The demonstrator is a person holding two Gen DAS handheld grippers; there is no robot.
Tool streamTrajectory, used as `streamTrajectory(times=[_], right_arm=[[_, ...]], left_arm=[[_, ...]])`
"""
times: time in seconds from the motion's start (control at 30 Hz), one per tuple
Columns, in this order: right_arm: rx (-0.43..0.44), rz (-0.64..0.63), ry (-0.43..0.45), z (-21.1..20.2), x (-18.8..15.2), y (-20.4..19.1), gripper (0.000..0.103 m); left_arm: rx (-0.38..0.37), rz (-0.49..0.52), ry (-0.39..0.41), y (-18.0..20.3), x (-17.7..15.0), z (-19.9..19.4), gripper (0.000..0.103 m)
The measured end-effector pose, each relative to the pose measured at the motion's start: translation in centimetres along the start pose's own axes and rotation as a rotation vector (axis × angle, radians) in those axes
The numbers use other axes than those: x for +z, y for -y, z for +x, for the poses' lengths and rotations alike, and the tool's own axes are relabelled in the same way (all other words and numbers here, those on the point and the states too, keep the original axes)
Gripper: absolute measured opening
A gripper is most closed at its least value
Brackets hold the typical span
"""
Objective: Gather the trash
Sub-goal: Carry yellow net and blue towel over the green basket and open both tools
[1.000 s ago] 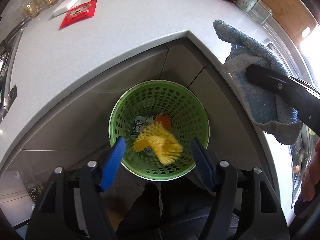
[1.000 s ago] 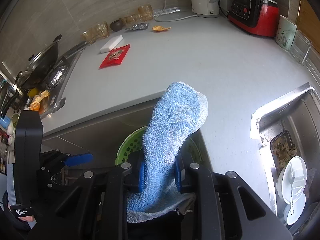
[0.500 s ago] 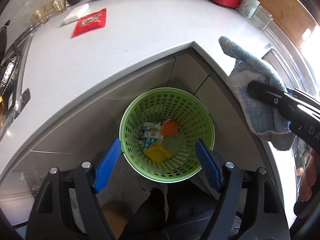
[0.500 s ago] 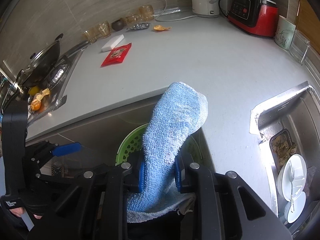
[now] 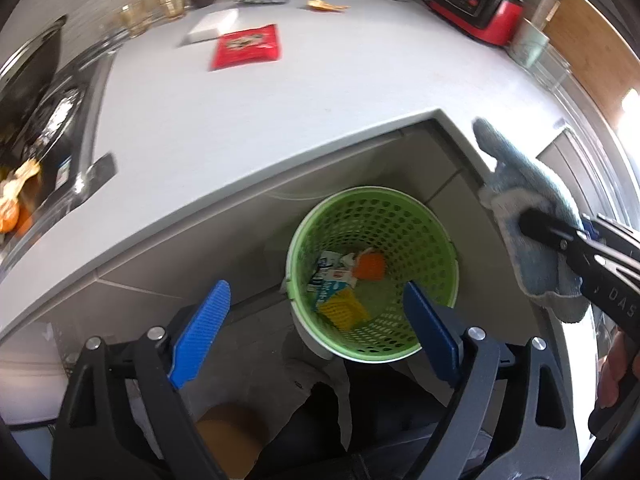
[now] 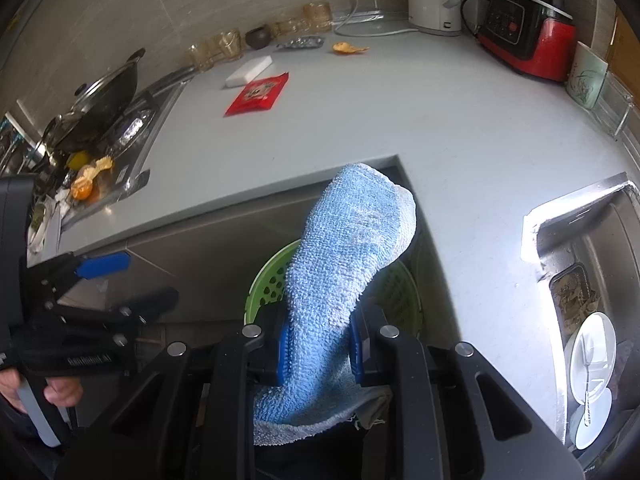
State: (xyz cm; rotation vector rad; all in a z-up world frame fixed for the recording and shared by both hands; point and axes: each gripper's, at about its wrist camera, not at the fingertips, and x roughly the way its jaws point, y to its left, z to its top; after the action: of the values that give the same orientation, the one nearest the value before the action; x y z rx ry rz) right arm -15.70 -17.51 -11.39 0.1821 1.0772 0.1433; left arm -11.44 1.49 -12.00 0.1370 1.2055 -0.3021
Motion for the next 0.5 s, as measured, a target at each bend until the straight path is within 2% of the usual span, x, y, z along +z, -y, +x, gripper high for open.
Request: streamTrajectory(times=[0.2,0.3,0.37,0.47,0.5], right_arm=[[0.017,-0.031,-0.039,2.1,-0.8,-1.0,0.026],[0.010,-0.042,-0.080,4.1,-1.0,-1.5,0.045],[-0.007,-0.047,-0.093,4.8,-0.9,-1.8,0.064],[-0.036,-0.068,-0.068,4.3,-0.4,-2.3,0.082],[-0.044,-0.078,-0.049,3.8,-0.1,-2.5,0.085]], left_arm=[[0.030,-0.068,0.013,-3.2,-1.0,-0.9,0.085],[0.047,-0.100,0.011,-4.8,-1.4,-1.0,0.085],[0.052,-0.129,0.004,-5.7,-1.6,-0.9,0.085],[0.045,-0.172,-0.003,-7.0,-1.6,-0.8,0.085],[0.042,-0.182,-0.003,-7.2,-1.5,-0.7,0.085]])
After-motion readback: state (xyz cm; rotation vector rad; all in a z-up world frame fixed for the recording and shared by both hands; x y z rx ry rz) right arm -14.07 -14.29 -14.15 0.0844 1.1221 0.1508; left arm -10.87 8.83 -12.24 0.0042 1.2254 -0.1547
